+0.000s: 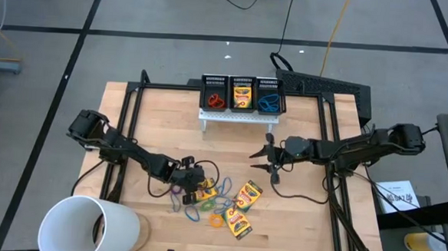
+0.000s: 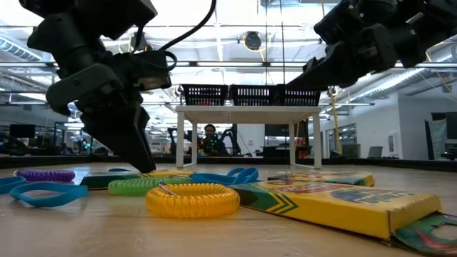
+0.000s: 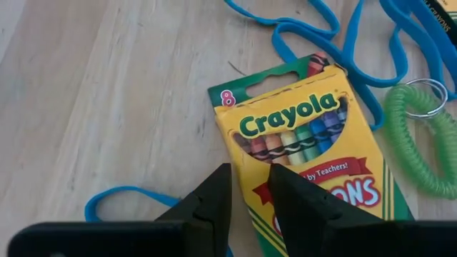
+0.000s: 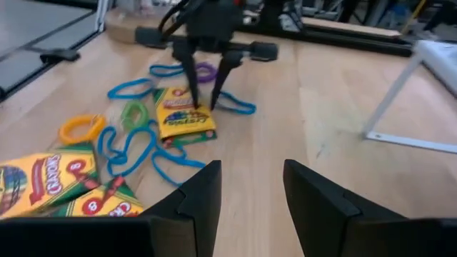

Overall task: Pick & Place Office Desk Supplies
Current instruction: Put the crayon box into the middle black bin on the shelf

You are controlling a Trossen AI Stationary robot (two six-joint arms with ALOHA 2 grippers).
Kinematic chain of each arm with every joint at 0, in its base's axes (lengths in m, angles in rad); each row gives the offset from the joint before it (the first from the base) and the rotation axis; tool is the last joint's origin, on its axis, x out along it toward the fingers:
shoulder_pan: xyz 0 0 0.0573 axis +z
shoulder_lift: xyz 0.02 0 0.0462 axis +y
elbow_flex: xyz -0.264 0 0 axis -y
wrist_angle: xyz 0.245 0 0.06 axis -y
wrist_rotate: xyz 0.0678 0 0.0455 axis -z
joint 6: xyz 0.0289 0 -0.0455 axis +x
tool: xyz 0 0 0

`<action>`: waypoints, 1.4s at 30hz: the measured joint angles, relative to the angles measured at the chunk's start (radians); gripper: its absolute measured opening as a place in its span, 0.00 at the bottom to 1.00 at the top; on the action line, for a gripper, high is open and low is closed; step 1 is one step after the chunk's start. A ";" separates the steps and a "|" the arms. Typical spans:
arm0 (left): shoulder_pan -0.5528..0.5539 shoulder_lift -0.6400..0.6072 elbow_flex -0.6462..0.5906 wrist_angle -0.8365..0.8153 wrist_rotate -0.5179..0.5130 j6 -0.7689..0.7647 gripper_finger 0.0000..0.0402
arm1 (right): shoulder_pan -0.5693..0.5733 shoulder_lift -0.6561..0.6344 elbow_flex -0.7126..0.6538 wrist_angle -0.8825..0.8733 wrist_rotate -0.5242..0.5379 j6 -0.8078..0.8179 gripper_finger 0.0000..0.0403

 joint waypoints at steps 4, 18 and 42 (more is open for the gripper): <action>0.009 0.001 -0.001 -0.002 -0.022 -0.003 0.25 | 0.012 0.041 0.000 0.040 0.001 -0.003 0.35; 0.029 0.002 -0.002 -0.002 -0.045 0.002 0.04 | 0.011 0.065 0.000 0.058 0.003 0.008 0.35; 0.041 -0.027 -0.005 0.017 0.016 0.003 0.06 | 0.017 0.340 0.000 0.260 -0.093 0.014 0.35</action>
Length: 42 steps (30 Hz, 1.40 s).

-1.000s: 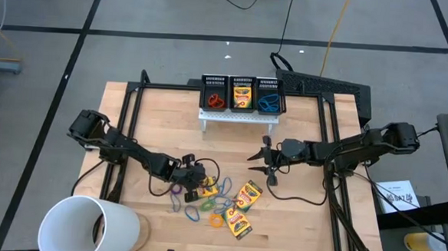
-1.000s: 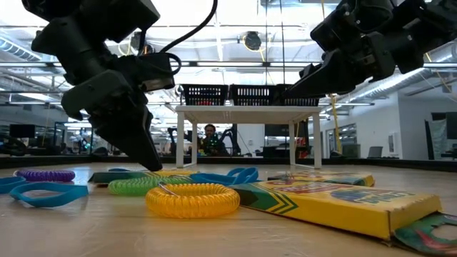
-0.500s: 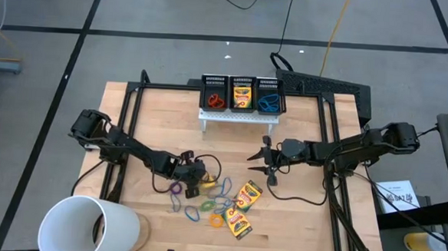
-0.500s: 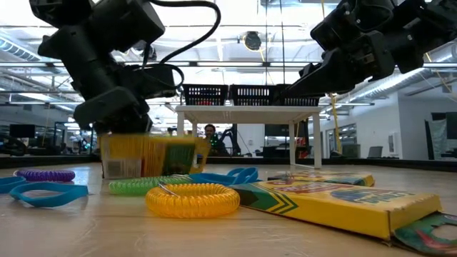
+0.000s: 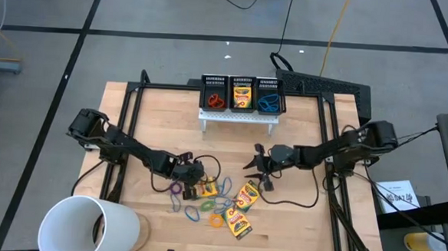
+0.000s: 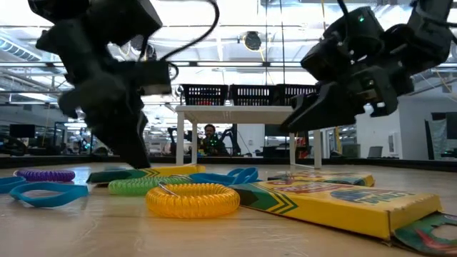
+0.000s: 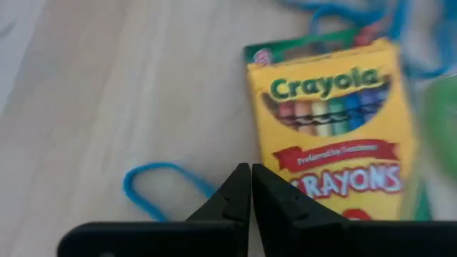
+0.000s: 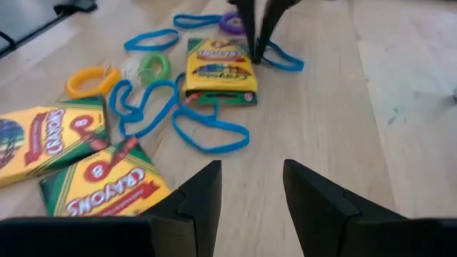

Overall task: Pick & Place Office Desk Supplies
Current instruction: Put the crayon box into the middle black bin on the shelf

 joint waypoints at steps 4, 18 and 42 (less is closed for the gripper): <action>-0.008 -0.040 0.001 0.020 0.011 0.000 0.03 | 0.000 0.078 0.023 0.109 -0.075 -0.017 0.35; -0.042 -0.046 0.004 0.061 0.045 -0.060 0.01 | -0.008 0.273 0.241 0.044 -0.216 -0.149 0.35; -0.008 0.095 0.005 0.121 -0.042 -0.079 0.03 | 0.006 0.273 0.253 -0.033 -0.108 -0.322 0.35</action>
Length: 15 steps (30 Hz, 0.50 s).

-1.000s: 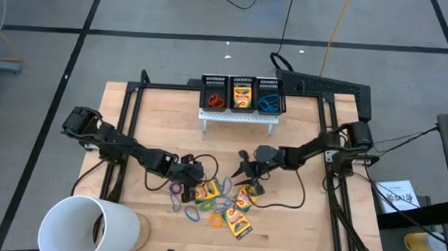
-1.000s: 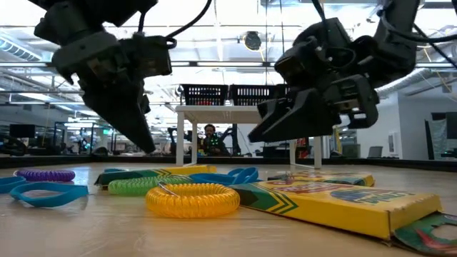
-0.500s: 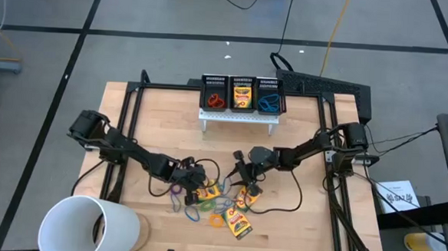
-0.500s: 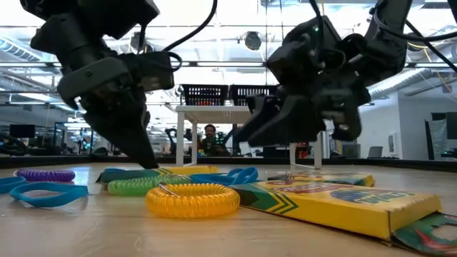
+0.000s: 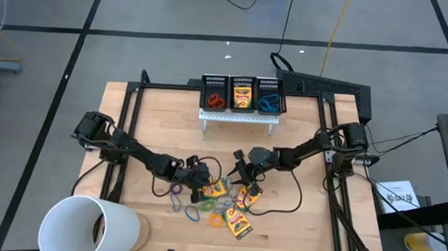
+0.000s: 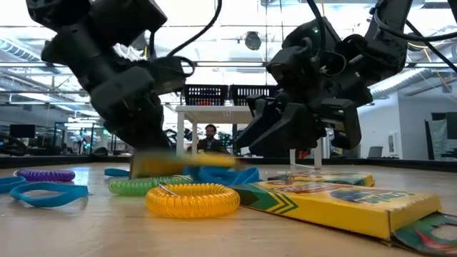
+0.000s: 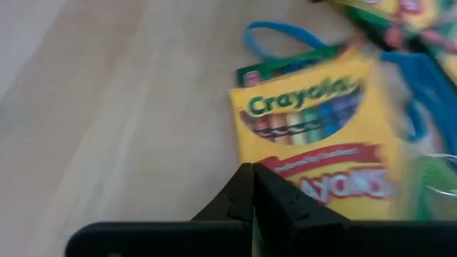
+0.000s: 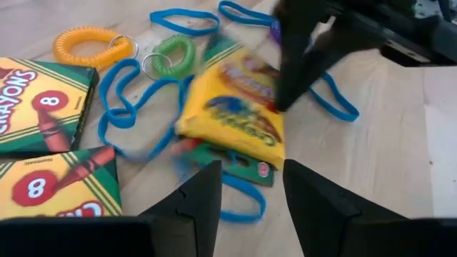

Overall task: Pick & Place Office Desk Supplies
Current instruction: Put the crayon box into the middle black bin on the shelf

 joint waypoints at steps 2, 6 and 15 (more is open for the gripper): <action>0.016 0.013 -0.002 0.024 -0.003 -0.001 0.01 | 0.000 0.000 0.000 -0.015 0.000 0.004 0.35; 0.042 0.026 -0.001 0.047 0.029 -0.002 0.03 | 0.000 0.000 0.000 -0.038 0.008 -0.001 0.35; 0.050 0.027 -0.002 0.060 0.050 0.032 0.01 | -0.014 0.000 0.000 0.022 0.097 0.041 0.35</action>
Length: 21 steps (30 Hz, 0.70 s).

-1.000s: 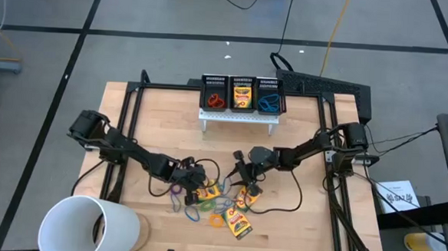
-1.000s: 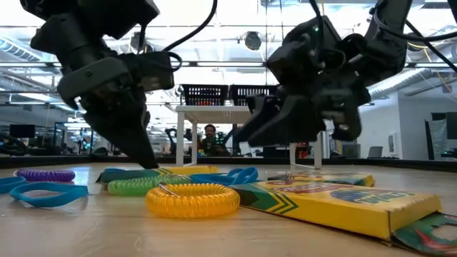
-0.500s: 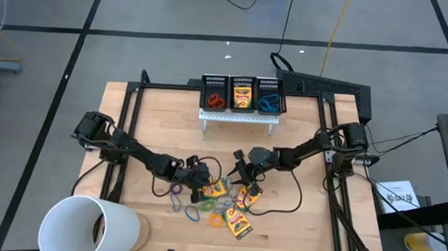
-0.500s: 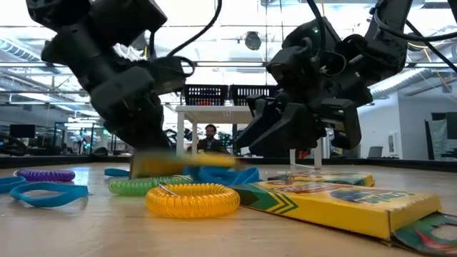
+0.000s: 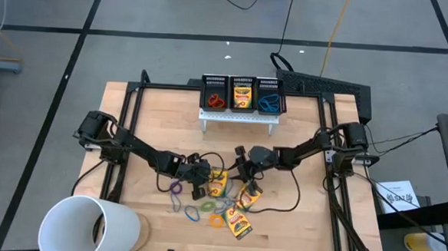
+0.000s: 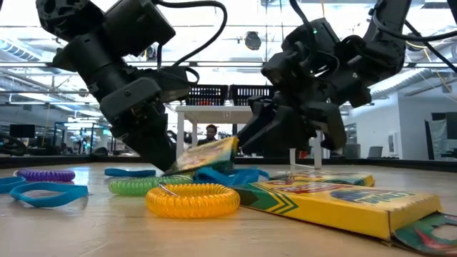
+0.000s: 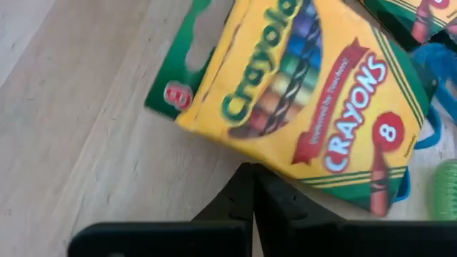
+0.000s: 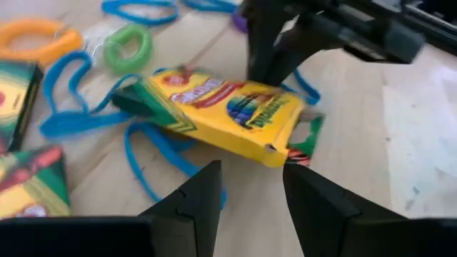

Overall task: Pick & Place Office Desk Supplies
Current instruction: Put the crayon box into the middle black bin on the shelf

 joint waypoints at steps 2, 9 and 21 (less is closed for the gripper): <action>0.000 0.000 0.000 0.000 0.000 0.001 0.03 | -0.002 0.001 0.000 0.002 0.002 0.011 0.35; 0.001 0.001 -0.001 0.029 0.000 0.027 0.02 | 0.008 0.126 0.047 0.060 0.001 -0.024 0.35; 0.004 0.002 -0.001 0.040 0.002 0.031 0.03 | 0.020 0.174 0.124 0.046 0.013 -0.047 0.35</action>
